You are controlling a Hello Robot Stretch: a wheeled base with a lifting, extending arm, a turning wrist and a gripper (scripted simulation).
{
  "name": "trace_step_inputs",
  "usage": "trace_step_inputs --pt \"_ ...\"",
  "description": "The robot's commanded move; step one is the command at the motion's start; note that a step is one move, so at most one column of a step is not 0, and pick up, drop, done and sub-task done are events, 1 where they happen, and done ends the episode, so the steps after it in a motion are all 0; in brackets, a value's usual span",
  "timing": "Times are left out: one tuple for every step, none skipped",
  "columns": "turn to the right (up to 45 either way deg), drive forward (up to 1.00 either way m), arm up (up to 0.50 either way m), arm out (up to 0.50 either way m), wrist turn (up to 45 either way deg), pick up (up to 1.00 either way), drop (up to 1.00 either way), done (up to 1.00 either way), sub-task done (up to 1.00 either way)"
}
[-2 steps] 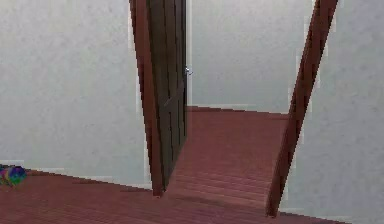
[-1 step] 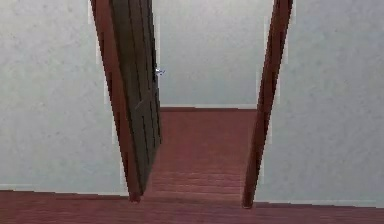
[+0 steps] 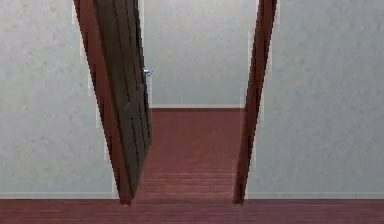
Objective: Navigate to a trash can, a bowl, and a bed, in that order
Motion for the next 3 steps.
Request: trace_step_inputs --pt "0.0 0.10 0.00 0.00 0.0 0.00 0.00 0.00 0.00" --pt "-45.0 0.00 0.00 0.00 0.0 0.00 0.00 0.00 0.00" --pt "-42.0 0.00 0.00 0.00 0.0 0.00 0.00 0.00 0.00"
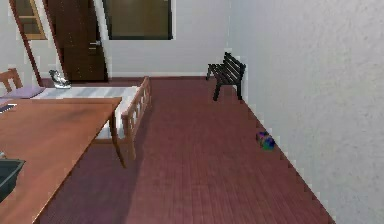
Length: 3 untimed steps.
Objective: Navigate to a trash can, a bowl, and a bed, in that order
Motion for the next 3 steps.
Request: trace_step_inputs --pt "0.0 1.00 0.00 0.00 0.0 0.00 0.00 0.00 0.00" --pt "-12.0 0.00 0.00 0.00 0.0 0.00 0.00 0.00 0.00" --pt "0.0 0.20 0.00 0.00 0.0 0.00 0.00 0.00 0.00"
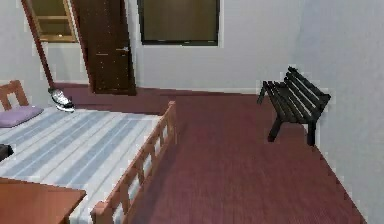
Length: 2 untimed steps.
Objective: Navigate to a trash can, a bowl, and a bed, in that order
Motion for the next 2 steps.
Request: trace_step_inputs --pt "-39.0 0.00 0.00 0.00 0.0 0.00 0.00 0.00 0.00" --pt "0.0 0.00 0.00 0.00 0.0 0.00 0.00 1.00 0.00"
